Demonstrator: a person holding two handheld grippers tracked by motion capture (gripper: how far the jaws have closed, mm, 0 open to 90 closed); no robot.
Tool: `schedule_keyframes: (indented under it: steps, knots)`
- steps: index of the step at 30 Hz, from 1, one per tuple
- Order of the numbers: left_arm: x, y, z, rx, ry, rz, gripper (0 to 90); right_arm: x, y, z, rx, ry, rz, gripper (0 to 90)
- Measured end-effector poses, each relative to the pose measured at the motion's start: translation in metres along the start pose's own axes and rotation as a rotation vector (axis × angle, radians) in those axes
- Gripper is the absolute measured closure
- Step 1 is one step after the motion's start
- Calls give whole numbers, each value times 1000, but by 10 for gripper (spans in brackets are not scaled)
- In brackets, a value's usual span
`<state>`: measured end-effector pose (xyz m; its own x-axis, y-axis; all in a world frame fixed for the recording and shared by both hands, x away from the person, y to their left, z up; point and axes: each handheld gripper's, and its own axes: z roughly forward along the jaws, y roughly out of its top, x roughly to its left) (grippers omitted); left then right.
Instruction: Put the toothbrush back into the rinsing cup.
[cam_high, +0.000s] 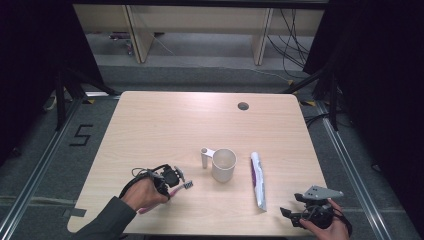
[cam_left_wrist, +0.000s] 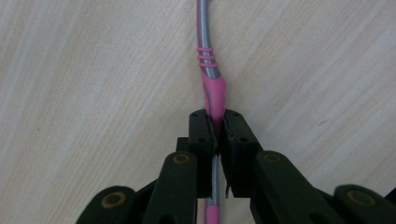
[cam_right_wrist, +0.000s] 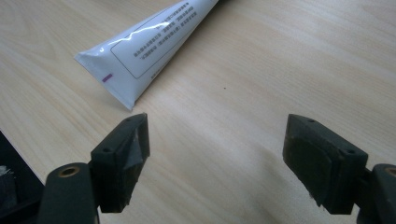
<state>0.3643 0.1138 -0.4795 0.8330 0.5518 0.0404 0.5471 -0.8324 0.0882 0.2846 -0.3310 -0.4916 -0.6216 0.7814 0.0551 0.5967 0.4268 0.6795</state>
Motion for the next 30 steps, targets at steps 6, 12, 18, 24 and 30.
schedule_keyframes:
  steps: [6, 12, 18, 24, 30]
  knots:
    - [3, -1, -2, -9, -3, -1, 827, 2, 0, 0, -3, 9, 34, 239]
    - [9, -7, -11, -66, -10, -16, 827, -3, -1, 1, -24, 3, -20, 239]
    - [18, -16, -23, -165, 1, -34, 827, 1, -1, -1, 2, 6, 39, 240]
    - [23, -21, -31, -262, 5, -46, 827, 1, -1, -1, 2, 6, 38, 240]
    - [24, -24, -39, -397, -2, -100, 826, -1, -1, -1, -7, -4, 19, 239]
